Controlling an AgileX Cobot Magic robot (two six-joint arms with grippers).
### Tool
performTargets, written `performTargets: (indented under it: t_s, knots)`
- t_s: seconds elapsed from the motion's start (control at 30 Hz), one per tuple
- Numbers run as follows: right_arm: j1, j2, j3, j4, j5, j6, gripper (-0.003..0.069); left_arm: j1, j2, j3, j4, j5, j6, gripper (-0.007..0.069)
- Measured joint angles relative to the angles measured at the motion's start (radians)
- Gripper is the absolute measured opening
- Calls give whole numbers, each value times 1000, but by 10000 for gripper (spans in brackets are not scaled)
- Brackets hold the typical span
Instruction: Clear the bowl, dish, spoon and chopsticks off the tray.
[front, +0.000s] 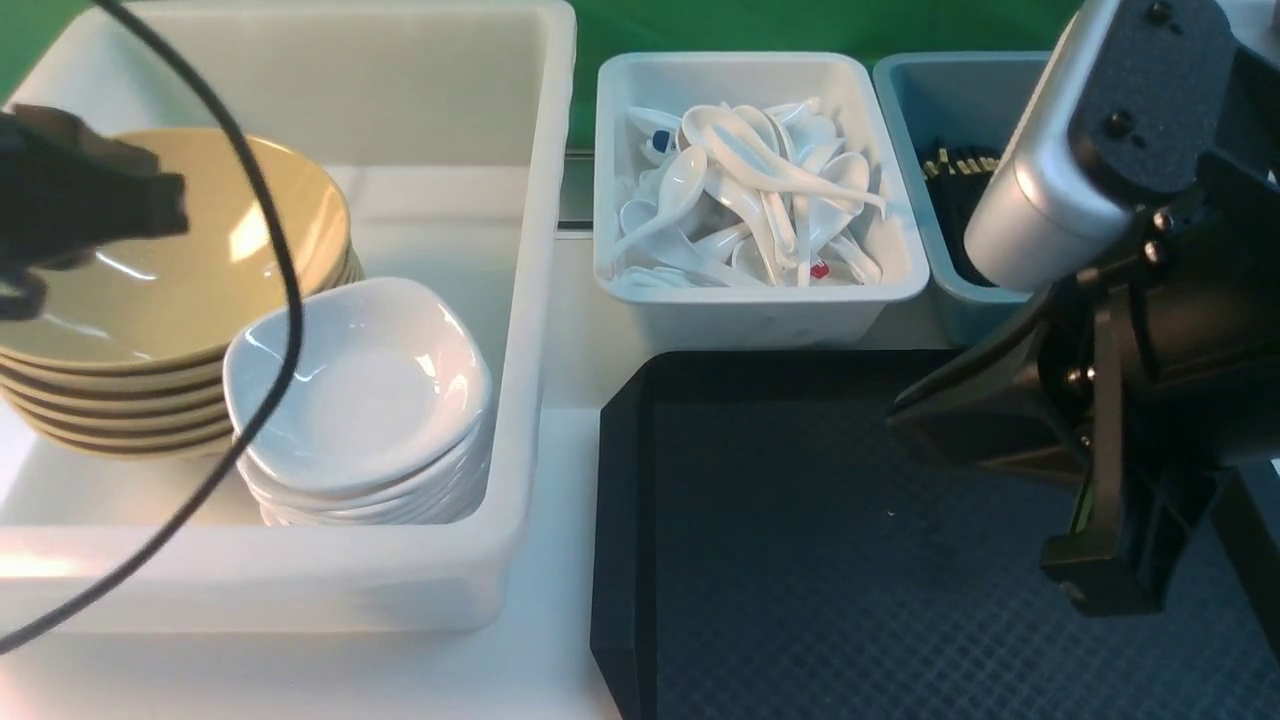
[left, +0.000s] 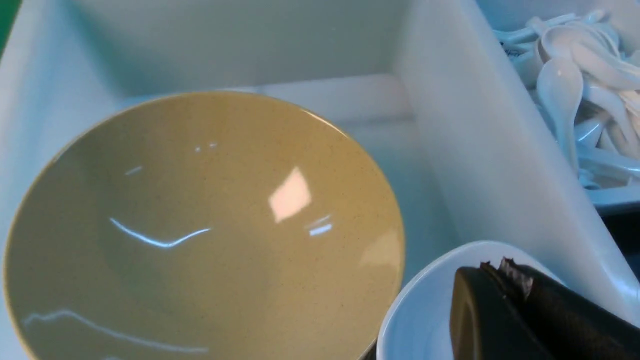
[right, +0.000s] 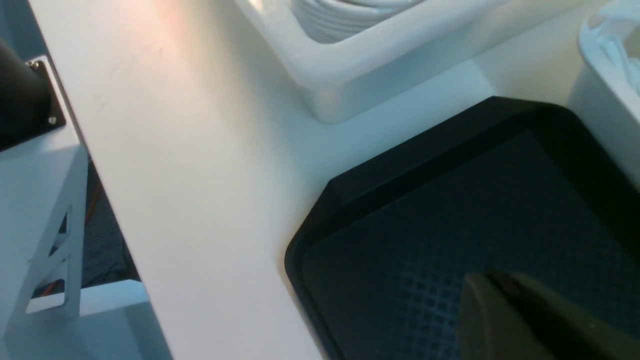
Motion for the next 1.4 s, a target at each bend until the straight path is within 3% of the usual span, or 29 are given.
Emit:
performTargets:
  t_s: [0.37,0.63,1.03,1.4]
  knots:
    - [0,0,0,0,38,4,45,0,302,-1,11,-48,42,-11]
    - [0,0,0,0,42,22,45,0,290,-1,13,-9,60,-11]
    - [0,-43,19,0,-36,24,45,0,-130,73,43,53,55,-11]
    - [1,-423,354,3,-433,-38,45,0,-635,448,70,65,0,-11]
